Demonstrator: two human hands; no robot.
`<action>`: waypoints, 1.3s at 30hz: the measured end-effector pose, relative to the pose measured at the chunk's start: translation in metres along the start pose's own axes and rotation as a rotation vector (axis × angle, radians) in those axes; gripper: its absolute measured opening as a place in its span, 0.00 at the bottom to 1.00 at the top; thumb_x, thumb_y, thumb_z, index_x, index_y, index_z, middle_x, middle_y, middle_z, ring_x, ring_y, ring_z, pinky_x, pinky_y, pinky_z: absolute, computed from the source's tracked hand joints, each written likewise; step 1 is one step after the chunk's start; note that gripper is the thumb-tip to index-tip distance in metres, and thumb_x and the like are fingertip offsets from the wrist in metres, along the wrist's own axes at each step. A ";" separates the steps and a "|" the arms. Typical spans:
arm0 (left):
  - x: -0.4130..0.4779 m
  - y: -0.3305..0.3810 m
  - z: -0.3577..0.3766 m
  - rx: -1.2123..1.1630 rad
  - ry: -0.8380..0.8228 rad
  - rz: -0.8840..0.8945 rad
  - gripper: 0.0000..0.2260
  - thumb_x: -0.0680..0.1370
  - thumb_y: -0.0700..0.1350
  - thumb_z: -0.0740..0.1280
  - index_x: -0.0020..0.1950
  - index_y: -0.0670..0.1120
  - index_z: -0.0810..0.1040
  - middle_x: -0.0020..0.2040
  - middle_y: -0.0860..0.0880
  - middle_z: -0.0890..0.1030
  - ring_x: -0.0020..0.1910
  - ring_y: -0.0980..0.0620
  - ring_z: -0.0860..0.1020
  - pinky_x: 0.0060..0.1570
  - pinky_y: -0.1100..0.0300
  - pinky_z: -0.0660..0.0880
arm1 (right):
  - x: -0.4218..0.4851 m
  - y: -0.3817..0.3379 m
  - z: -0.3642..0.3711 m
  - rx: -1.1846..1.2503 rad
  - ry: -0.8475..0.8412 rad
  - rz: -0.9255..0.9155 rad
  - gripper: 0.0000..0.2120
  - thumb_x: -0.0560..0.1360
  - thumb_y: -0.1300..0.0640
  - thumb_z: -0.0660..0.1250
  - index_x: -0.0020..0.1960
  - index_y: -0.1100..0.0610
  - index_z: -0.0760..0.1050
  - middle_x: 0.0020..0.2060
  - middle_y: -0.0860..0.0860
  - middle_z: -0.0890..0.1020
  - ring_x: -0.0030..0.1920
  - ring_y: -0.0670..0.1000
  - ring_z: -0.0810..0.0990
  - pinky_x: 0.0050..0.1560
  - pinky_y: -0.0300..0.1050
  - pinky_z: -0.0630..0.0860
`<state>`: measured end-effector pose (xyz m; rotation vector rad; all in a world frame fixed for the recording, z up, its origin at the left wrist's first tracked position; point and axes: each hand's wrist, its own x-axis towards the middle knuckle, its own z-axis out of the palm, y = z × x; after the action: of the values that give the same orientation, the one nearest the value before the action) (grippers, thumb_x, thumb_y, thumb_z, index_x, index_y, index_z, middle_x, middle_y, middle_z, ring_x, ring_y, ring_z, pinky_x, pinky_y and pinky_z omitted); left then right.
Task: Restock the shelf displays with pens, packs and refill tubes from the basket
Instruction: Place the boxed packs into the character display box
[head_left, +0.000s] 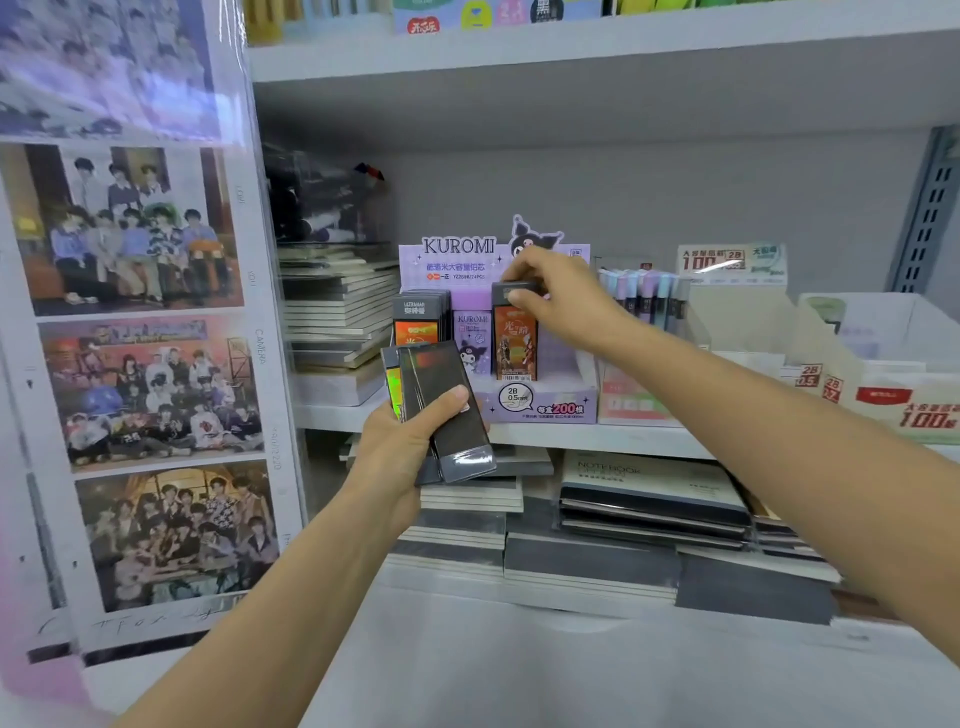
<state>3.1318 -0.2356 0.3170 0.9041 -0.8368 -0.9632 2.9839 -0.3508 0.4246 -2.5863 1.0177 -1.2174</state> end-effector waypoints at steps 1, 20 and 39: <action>0.000 0.000 0.000 0.003 0.001 0.003 0.19 0.67 0.45 0.76 0.56 0.47 0.79 0.46 0.46 0.86 0.41 0.48 0.85 0.33 0.58 0.80 | 0.001 -0.001 0.003 -0.020 0.042 -0.011 0.07 0.78 0.61 0.66 0.56 0.58 0.77 0.52 0.53 0.80 0.51 0.48 0.76 0.52 0.41 0.71; -0.029 -0.005 0.028 0.185 -0.077 -0.030 0.23 0.61 0.49 0.78 0.54 0.45 0.81 0.45 0.46 0.86 0.44 0.48 0.85 0.40 0.54 0.81 | -0.085 -0.014 0.011 0.638 -0.184 0.239 0.20 0.75 0.55 0.70 0.66 0.58 0.72 0.39 0.49 0.81 0.38 0.44 0.80 0.43 0.41 0.77; -0.066 -0.003 0.064 -0.107 0.081 -0.374 0.14 0.79 0.53 0.65 0.54 0.43 0.78 0.42 0.41 0.85 0.36 0.46 0.82 0.29 0.58 0.77 | -0.162 0.033 -0.017 0.522 -0.055 -0.077 0.15 0.72 0.62 0.73 0.58 0.51 0.81 0.54 0.43 0.81 0.55 0.41 0.78 0.54 0.37 0.76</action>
<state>3.0518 -0.1920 0.3267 1.0192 -0.5501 -1.2731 2.8807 -0.2745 0.3194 -2.2454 0.5019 -1.2205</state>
